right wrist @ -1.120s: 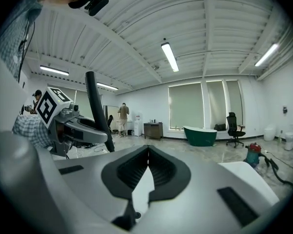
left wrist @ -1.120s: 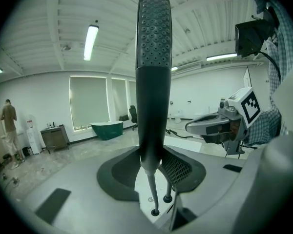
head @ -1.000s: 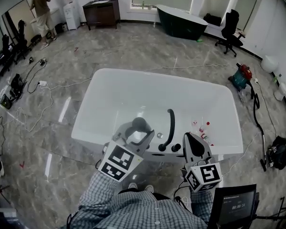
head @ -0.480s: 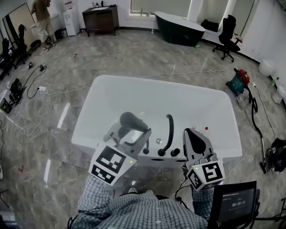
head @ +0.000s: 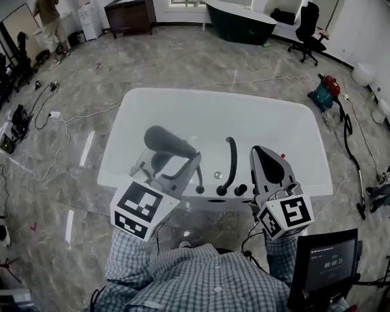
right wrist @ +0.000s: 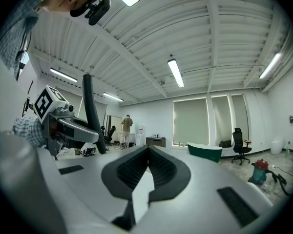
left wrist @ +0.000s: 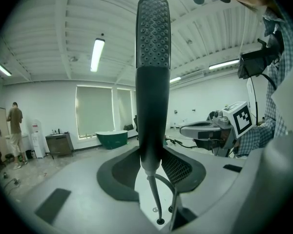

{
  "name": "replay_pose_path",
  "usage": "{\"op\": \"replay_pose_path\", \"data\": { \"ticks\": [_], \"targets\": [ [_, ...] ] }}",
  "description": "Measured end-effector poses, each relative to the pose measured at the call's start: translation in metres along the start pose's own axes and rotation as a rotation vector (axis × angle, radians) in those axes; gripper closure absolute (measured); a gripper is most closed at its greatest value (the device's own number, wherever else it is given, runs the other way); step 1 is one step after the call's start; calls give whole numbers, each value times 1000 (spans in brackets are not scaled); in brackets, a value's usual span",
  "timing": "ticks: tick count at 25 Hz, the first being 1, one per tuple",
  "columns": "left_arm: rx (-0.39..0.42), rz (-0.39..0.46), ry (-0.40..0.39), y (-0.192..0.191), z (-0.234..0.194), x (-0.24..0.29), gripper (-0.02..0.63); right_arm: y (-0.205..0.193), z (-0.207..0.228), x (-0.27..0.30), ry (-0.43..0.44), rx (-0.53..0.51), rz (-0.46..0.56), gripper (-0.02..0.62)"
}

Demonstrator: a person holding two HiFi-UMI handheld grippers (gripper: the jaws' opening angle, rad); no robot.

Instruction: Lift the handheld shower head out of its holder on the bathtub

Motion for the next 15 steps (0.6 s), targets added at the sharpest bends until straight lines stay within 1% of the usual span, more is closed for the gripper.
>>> {"op": "replay_pose_path", "data": {
  "ticks": [7, 15],
  "targets": [
    [3, -5, -4, -4, -9, 0, 480, -3, -6, 10, 3, -1, -2, 581],
    [-7, 7, -6, -4, -8, -6, 480, 0, -14, 11, 16, -11, 6, 581]
  ]
}}
Point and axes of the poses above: the fingertips, and each gripper's own axes: x forward along the fingers, z to its right, y out of its top, the point moved 3 cm from there along -x, backward along the fingers, and after that the axes turned 7 degrees about -y, right-handed, at the moved point
